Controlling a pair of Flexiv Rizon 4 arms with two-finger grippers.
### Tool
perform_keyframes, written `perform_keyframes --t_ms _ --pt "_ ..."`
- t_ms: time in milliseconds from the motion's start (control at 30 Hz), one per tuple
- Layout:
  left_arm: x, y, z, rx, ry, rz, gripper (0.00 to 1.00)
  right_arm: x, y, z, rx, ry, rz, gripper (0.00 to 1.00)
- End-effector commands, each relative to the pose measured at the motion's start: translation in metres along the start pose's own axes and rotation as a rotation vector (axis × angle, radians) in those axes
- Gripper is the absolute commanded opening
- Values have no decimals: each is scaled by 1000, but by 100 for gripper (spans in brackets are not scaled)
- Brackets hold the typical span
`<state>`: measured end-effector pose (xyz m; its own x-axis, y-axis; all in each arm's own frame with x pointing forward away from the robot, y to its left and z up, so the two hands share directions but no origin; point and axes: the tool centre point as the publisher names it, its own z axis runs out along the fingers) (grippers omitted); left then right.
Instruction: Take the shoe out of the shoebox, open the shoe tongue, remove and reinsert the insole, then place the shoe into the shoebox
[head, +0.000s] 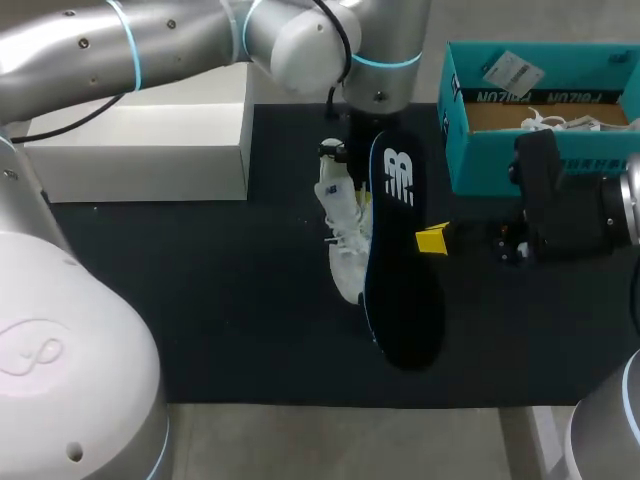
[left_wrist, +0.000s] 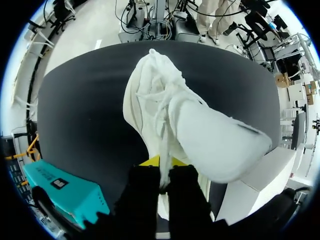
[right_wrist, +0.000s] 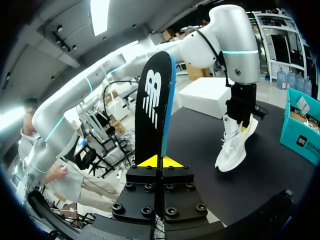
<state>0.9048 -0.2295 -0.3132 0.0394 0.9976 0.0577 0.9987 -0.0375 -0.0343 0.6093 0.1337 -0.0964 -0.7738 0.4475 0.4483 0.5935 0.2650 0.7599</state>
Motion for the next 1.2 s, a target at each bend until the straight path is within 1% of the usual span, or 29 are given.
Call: perform_keyframes --t_ms 33,233,433,500,700,1000,1200 --pt "-2 5 4 -8 7 48 0 3 -3 1 -4 -7 1 0" --pt "3 5 10 -14 18 66 0 3 -3 1 -4 -7 1 0" --pt "2 6 25 27 38 122 0 3 -3 1 -4 -7 1 0" --pt "0 5 29 29 46 133 0 3 -3 1 -4 -7 1 0" --pt "-4 9 37 14 71 148 0 3 -3 1 -4 -7 1 0" --pt "-7 16 34 -10 97 167 0 3 -3 1 -4 -7 1 0" --pt "-10 20 49 -9 102 192 0 3 -3 1 -4 -7 1 0"
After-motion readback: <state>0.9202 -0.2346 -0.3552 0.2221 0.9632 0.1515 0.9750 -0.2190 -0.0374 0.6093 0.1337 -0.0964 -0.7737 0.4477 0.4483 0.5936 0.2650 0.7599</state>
